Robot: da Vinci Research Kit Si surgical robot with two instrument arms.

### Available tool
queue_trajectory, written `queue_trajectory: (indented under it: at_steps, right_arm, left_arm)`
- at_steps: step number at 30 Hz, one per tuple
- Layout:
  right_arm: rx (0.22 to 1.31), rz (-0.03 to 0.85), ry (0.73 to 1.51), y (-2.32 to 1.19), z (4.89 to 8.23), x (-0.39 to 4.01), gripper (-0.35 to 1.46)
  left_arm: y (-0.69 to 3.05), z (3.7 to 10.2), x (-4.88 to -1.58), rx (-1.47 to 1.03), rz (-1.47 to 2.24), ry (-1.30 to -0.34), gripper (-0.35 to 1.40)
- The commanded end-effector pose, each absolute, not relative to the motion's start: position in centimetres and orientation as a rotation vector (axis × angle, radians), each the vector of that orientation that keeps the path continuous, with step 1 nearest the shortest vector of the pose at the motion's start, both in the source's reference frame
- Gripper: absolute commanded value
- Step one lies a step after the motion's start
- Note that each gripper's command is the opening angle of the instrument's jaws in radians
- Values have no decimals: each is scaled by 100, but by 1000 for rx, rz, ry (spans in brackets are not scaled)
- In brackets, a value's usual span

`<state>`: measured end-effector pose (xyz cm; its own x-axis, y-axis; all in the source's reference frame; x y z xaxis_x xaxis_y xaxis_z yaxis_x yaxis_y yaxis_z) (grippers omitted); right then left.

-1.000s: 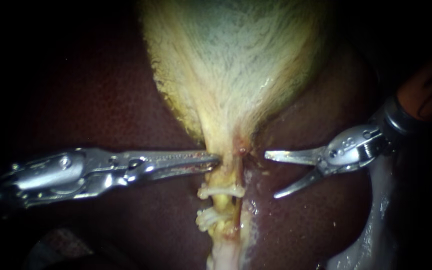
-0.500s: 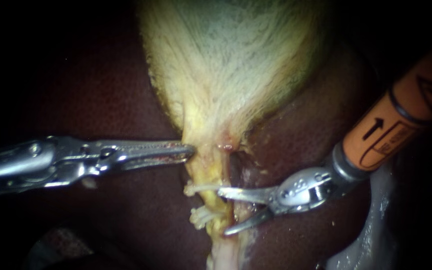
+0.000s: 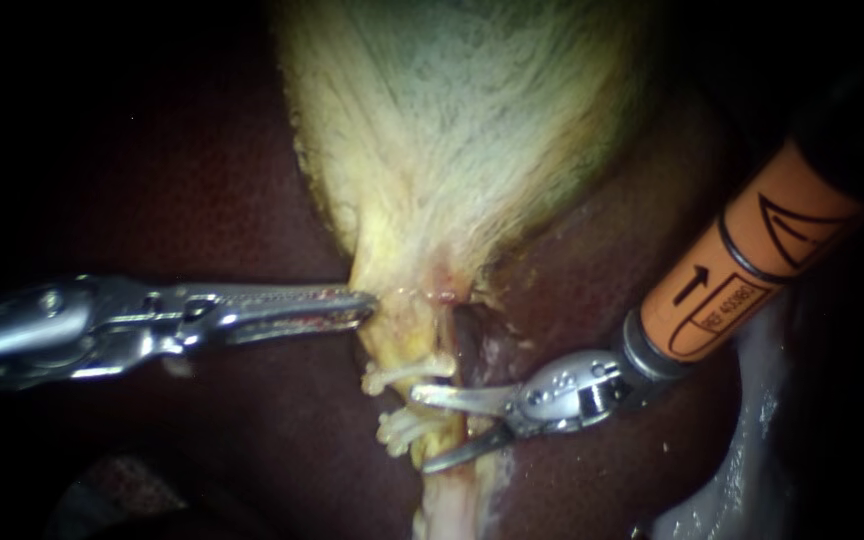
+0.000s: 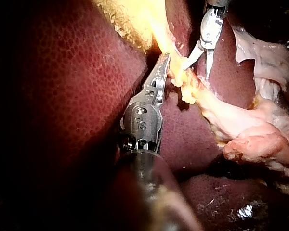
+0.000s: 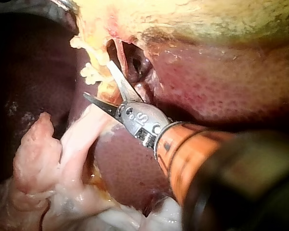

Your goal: Go to the cutting position left tube

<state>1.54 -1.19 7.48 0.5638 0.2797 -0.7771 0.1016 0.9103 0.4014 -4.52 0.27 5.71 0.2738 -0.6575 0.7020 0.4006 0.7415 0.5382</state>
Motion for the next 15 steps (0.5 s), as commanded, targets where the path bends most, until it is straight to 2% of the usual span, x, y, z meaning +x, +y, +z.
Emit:
queue_trajectory:
  at_steps: [1, 15]
  right_arm:
    - [428, 111, 973, -118, 748, 153, 143]
    - [416, 123, 965, -121, 747, 178, 143]
  left_arm:
    - [26, 567, -451, 274, -728, -1081, -13]
    - [20, 558, -468, 266, -736, -1084, -13]
